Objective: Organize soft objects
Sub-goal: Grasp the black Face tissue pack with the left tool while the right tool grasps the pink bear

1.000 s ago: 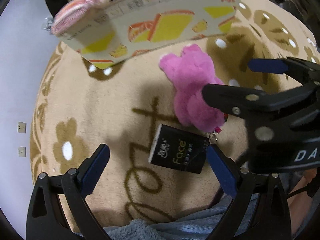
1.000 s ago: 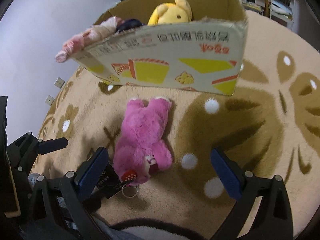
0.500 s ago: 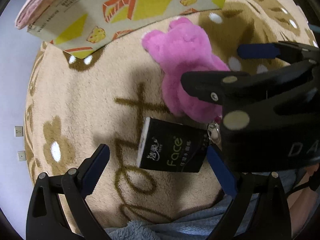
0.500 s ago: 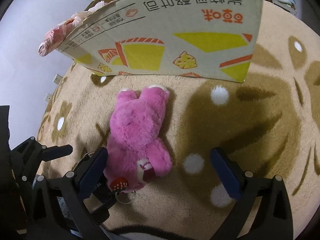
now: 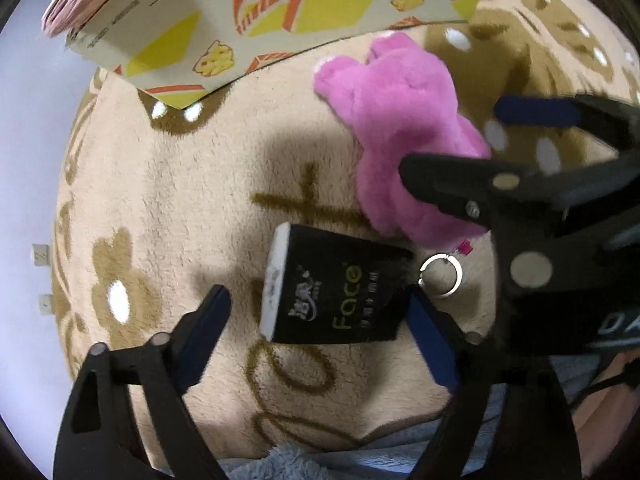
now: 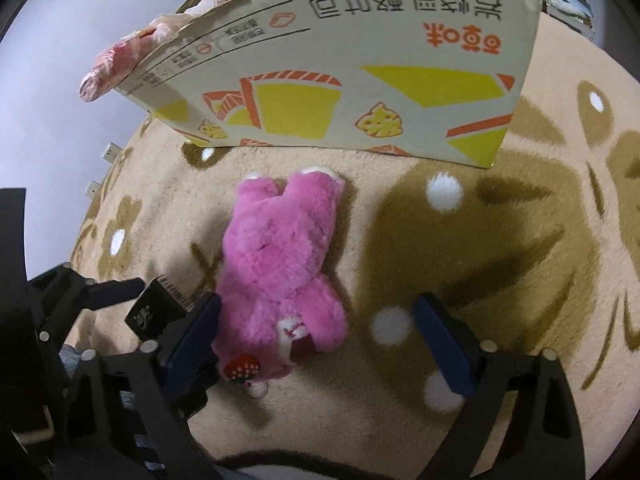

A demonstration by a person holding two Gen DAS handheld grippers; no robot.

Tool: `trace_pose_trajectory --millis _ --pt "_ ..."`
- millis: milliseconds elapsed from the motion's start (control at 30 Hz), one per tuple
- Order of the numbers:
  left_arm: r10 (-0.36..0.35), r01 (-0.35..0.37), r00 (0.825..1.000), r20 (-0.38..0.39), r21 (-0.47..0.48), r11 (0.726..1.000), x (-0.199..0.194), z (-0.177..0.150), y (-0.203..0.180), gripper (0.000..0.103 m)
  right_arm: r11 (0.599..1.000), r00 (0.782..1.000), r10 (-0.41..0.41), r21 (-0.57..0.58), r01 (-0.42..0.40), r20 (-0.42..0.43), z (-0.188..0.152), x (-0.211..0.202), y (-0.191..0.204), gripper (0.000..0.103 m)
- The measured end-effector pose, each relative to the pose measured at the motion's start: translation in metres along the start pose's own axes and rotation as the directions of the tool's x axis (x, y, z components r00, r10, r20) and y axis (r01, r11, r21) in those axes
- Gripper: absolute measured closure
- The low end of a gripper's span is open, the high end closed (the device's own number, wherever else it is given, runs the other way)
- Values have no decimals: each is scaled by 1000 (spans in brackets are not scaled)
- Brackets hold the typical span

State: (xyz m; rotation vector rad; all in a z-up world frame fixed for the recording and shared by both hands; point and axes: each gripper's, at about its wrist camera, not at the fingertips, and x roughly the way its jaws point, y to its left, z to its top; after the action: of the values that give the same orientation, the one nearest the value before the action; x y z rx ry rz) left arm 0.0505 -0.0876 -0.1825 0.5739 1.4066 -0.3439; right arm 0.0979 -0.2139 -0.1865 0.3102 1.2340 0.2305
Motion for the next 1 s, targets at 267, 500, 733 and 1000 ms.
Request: trace_pose_trajectory --millis 267,500,733,1000 --pt "-39 39 999 18 -12 999 -5 -1 8 39 996 996 88 -26 -87 33 0 -1 8 46" --pt "-16 20 999 51 -64 998 -15 -4 23 40 997 995 52 -60 -48 79 -3 -14 14 55" --pt "26 -16 995 93 -103 995 -29 -13 44 40 998 992 50 -36 -46 113 -7 -31 9 55" --pt "100 -45 956 275 -201 979 -73 -22 67 40 1000 977 11 -1 -12 211 -13 -71 2 55"
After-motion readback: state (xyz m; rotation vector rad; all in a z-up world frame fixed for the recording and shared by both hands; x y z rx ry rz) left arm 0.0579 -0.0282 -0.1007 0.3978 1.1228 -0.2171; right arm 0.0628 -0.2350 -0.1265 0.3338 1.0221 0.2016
